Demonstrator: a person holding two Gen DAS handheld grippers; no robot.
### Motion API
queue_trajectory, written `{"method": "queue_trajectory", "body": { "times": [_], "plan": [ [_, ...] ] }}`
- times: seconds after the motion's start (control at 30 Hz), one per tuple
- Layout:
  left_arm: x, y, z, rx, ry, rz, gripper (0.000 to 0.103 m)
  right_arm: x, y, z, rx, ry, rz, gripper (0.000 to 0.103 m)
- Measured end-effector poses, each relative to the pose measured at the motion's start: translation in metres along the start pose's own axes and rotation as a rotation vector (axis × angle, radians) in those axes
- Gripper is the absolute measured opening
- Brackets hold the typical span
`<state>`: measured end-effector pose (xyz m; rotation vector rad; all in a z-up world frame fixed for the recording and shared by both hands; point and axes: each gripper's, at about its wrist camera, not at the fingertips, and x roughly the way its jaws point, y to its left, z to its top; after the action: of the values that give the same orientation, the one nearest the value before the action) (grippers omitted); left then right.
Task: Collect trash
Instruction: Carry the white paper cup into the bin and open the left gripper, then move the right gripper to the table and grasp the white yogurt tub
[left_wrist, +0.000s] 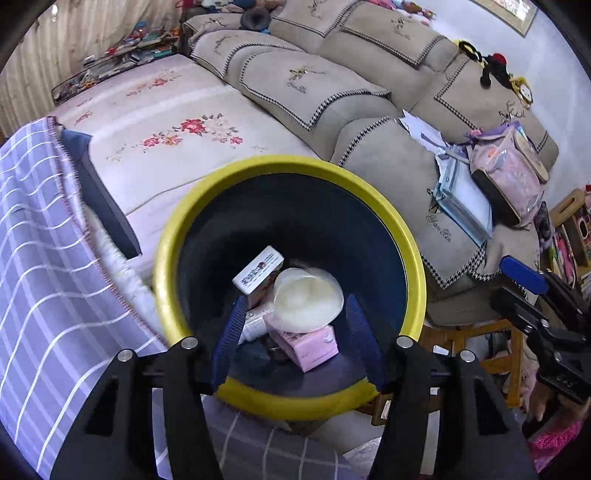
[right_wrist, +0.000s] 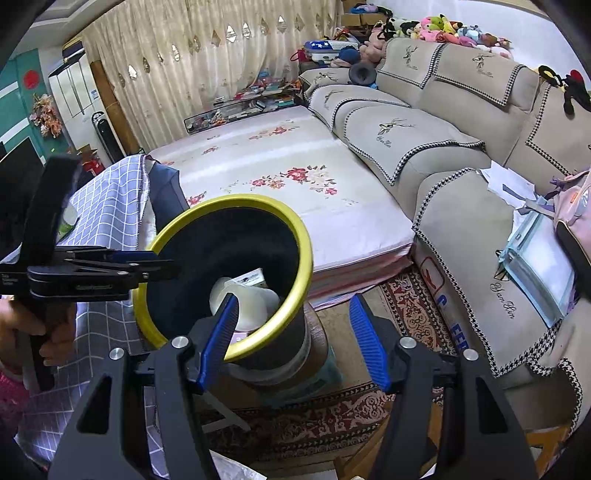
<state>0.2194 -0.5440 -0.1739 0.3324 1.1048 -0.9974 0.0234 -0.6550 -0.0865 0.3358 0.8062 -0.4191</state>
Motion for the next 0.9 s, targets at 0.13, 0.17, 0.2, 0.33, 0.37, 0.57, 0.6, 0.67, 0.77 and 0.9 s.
{"method": "queue_trajectory", "body": {
  "times": [0.13,0.17,0.2,0.33,0.37,0.57,0.6,0.67,0.77,0.9],
  "plan": [
    [-0.041,0.015,-0.021,-0.051,-0.064,-0.012,0.06,0.002,0.008,0.0,-0.013,0.002,0.019,0.059],
    [-0.054,0.02,-0.029,-0.065,-0.084,-0.013,0.064,0.003,0.01,0.0,-0.016,0.003,0.023,0.059],
    [-0.067,0.024,-0.036,-0.076,-0.104,-0.009,0.065,0.003,0.012,0.0,-0.02,0.003,0.026,0.059],
    [-0.116,0.041,-0.068,-0.117,-0.186,0.033,0.075,0.005,0.023,0.0,-0.034,0.007,0.044,0.06],
    [-0.127,0.046,-0.074,-0.128,-0.203,0.04,0.078,0.007,0.028,0.0,-0.04,0.009,0.051,0.06],
    [-0.204,0.084,-0.139,-0.238,-0.323,0.127,0.089,0.016,0.068,0.001,-0.105,0.029,0.115,0.06],
    [-0.214,0.09,-0.151,-0.251,-0.335,0.147,0.09,0.017,0.079,0.001,-0.122,0.032,0.133,0.06],
    [-0.235,0.101,-0.175,-0.284,-0.364,0.203,0.093,0.019,0.099,0.002,-0.153,0.035,0.166,0.06],
    [-0.265,0.118,-0.21,-0.34,-0.401,0.278,0.093,0.019,0.137,0.003,-0.208,0.034,0.224,0.06],
    [-0.3,0.143,-0.254,-0.436,-0.443,0.337,0.094,0.015,0.196,0.005,-0.295,0.027,0.315,0.06]
  ]
}}
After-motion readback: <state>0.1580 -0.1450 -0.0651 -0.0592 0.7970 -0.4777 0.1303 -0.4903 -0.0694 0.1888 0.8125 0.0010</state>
